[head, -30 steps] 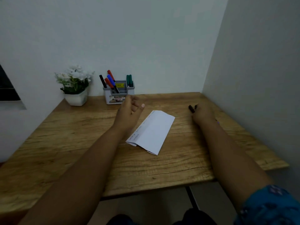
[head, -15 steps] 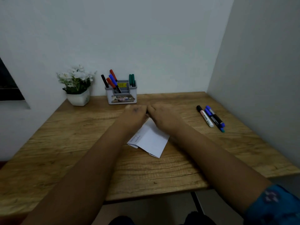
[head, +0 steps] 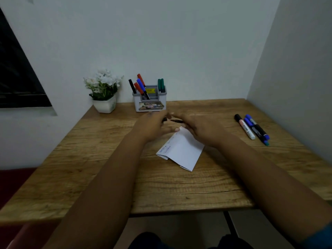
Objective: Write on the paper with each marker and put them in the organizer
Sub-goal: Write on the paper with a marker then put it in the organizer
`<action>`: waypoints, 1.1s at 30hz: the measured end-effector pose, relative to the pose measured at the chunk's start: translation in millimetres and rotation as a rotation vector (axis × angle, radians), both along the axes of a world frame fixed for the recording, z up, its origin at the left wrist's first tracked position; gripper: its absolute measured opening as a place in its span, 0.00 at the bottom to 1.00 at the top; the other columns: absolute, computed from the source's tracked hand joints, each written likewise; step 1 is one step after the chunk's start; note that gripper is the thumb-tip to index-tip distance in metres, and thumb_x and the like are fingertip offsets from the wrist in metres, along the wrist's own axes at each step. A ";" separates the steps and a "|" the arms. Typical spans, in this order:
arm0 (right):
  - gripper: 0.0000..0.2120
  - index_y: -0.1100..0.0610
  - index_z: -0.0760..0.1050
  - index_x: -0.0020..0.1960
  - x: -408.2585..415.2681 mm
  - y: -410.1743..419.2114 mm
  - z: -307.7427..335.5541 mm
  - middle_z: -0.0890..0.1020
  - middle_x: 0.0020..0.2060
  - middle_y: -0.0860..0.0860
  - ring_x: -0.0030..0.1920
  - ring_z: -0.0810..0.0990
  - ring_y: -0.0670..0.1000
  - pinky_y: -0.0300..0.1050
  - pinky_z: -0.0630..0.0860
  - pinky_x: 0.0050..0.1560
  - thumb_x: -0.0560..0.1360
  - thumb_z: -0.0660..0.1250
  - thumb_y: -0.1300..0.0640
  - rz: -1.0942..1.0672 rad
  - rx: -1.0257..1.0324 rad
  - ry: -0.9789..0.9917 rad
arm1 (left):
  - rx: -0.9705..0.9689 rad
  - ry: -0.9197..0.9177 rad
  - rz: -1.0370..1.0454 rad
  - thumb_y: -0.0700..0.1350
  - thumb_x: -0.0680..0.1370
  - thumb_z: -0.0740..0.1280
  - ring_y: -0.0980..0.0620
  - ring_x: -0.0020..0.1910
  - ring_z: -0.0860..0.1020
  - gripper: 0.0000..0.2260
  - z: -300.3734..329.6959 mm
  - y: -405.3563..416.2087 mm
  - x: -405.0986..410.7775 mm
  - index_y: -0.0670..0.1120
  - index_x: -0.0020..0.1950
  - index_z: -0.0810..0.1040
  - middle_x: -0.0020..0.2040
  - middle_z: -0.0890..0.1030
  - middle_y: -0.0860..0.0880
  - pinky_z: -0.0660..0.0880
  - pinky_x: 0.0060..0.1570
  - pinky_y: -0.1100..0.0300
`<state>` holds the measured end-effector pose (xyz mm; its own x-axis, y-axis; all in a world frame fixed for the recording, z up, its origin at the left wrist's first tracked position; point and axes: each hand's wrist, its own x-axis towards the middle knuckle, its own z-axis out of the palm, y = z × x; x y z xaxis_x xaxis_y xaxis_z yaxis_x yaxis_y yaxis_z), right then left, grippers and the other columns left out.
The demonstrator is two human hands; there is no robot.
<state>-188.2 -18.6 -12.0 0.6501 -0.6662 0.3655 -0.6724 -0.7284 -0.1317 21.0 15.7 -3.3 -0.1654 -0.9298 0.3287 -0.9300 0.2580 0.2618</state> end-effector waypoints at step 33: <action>0.04 0.58 0.83 0.43 16.6 0.0 -21.1 0.85 0.39 0.52 0.40 0.82 0.45 0.38 0.79 0.45 0.73 0.71 0.64 0.144 0.638 -0.497 | 0.693 0.180 -0.213 0.62 0.64 0.76 0.57 0.60 0.68 0.22 -8.0 -8.5 25.9 0.79 0.51 0.71 0.60 0.70 0.61 0.65 0.57 0.57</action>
<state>-171.6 -18.5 -33.1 0.6074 -0.7654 0.2126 -0.3322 -0.4879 -0.8072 46.9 7.2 -11.3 -0.3644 -0.8875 -0.2820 -0.8056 0.1484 0.5736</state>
